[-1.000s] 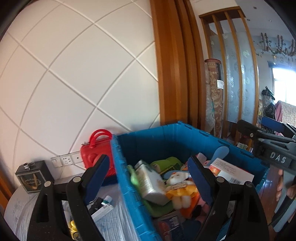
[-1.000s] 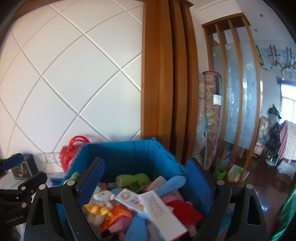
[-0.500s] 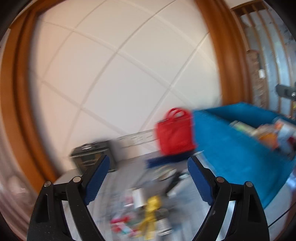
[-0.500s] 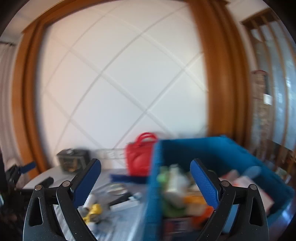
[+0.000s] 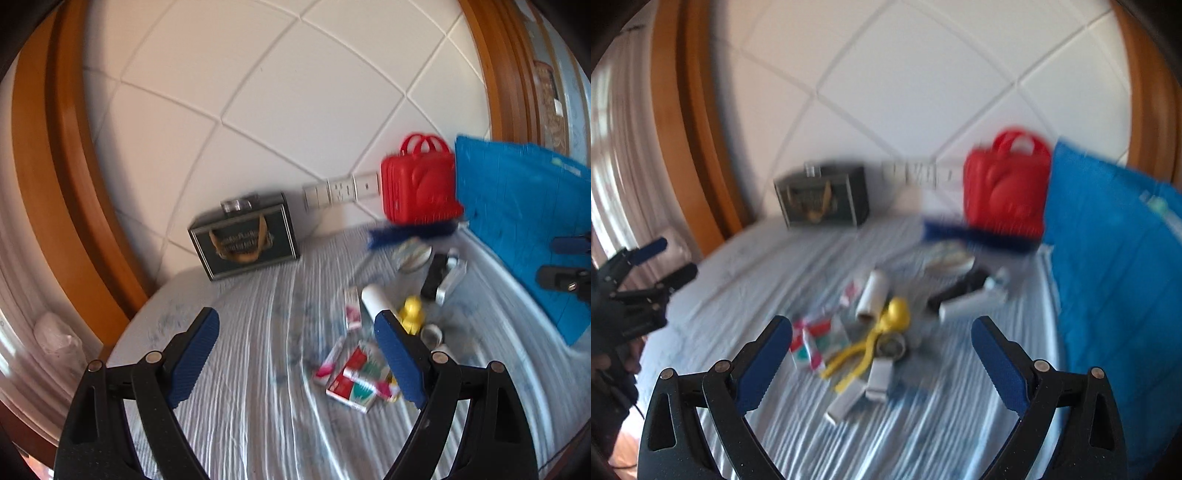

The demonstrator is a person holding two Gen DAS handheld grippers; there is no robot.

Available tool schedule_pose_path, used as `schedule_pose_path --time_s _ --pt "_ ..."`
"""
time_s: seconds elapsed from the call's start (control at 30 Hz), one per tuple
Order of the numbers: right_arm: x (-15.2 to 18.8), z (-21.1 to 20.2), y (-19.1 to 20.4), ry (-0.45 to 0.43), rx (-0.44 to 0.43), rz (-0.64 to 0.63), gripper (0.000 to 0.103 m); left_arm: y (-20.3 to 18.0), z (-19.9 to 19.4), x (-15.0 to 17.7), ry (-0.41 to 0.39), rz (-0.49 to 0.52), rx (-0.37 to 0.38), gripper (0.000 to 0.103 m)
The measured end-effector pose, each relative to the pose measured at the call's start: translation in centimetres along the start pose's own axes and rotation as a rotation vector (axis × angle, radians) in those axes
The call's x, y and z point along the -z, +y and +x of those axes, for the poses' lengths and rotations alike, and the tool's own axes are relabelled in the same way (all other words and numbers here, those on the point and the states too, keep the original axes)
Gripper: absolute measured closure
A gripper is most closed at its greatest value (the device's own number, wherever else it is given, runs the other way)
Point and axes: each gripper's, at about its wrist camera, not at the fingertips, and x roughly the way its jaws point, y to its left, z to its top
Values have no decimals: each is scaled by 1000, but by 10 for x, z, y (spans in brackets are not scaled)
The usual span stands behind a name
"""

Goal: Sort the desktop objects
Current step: 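Return both tools to the remaining items on the table, then grasp the white lint roller with the right tool while the left tool grasps an ointment box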

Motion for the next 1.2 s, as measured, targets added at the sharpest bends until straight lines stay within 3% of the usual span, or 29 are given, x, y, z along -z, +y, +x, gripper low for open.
schedule_pose_path --time_s 0.23,0.33,0.47,0.57,0.7,0.9,0.97,1.0,1.1,1.2 --pt "7 93 -8 149 -13 -19 7 3 63 10 86 -34 31 17" --pt "11 128 -10 223 -37 -25 8 -8 100 5 109 -53 99 17" --pt "30 166 -13 311 -58 -53 25 -40 158 0 178 -8 166 17" --pt "17 193 -21 310 -54 -47 26 -51 184 -1 210 -4 195 17" --pt "-23 242 -8 304 -84 -70 27 -46 202 6 237 6 182 17" --pt "-28 332 22 506 -26 -180 33 -22 217 18 270 10 139 17" --pt "-22 346 24 555 -45 -169 42 -14 225 18 275 8 125 17" --pt "-20 350 27 568 -40 -185 52 -11 229 17 276 8 121 17" --pt "-12 348 30 558 -74 -223 56 -10 246 10 281 26 145 17" --pt "-20 322 8 469 -105 -132 59 -24 272 4 296 82 191 17"
